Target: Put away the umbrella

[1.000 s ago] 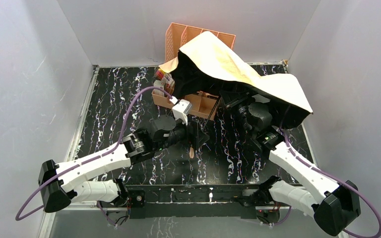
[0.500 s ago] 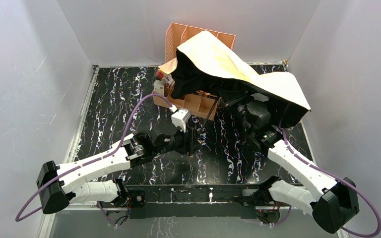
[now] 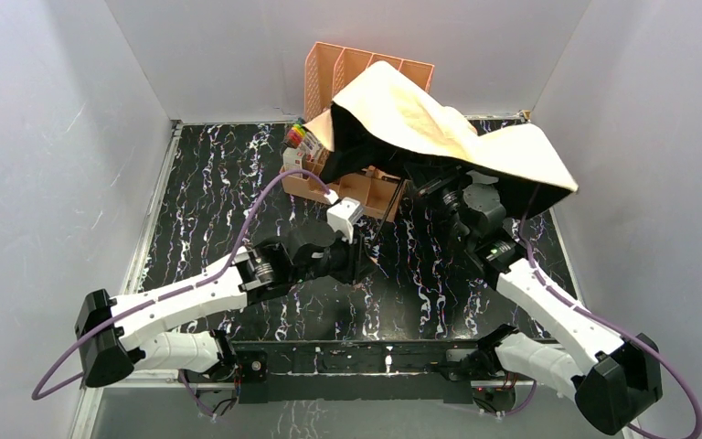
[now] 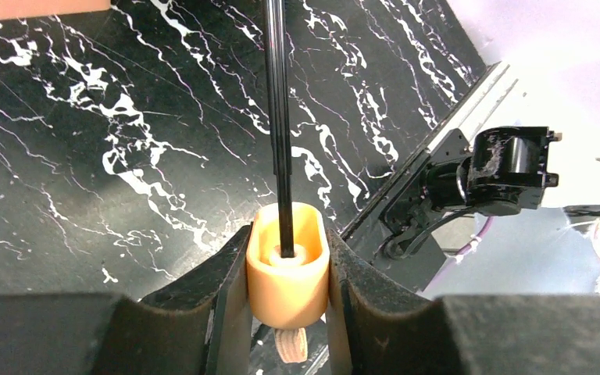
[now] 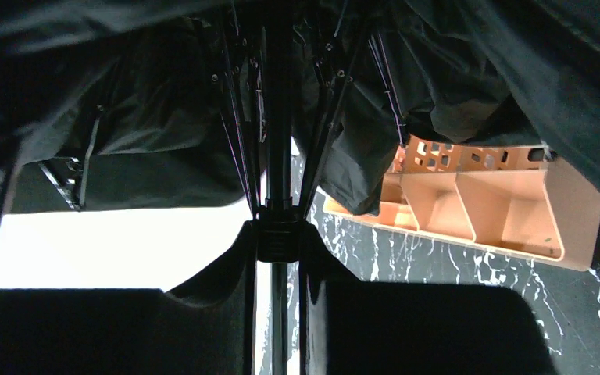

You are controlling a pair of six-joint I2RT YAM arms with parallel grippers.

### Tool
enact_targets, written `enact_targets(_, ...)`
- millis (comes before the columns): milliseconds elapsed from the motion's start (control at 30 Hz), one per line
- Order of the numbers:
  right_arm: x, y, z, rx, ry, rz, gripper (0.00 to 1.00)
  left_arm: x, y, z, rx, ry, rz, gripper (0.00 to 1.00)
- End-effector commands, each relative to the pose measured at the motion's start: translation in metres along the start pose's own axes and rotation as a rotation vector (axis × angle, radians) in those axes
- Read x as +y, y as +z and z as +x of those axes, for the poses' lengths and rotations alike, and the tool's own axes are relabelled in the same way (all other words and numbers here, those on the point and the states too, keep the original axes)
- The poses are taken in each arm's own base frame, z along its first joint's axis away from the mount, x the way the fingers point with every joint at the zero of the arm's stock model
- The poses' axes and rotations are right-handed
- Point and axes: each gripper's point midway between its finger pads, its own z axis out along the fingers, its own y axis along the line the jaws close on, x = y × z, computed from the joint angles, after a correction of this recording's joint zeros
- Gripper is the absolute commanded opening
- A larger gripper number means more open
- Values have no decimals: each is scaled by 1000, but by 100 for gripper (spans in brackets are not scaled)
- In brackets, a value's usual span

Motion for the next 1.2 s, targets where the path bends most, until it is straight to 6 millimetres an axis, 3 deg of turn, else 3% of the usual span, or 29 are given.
enact_targets(0,46,-42,49,241,42,-177,0,-26,-9,-120,-379,73,-3,0)
enact_targets(133,34,-50,60,273,48,-142,0,-35,-1,-140,-408,123,-9,0)
enact_targets(267,29,-53,59,265,42,-122,0,-35,5,-146,-424,128,-18,0)
enact_targets(400,21,-53,57,255,21,-85,0,-39,-3,-156,-461,121,-9,0)
enact_targets(567,17,-52,41,190,-44,-41,0,-41,-16,-160,-476,126,0,0)
enact_targets(700,13,-53,60,280,-41,-44,0,-44,-33,-179,-533,143,-13,0)
enact_targets(833,-4,-58,79,327,17,-38,0,-65,-48,-203,-573,163,45,0)
enact_targets(1167,-3,-59,72,289,17,-32,0,-67,-42,-202,-560,174,54,0)
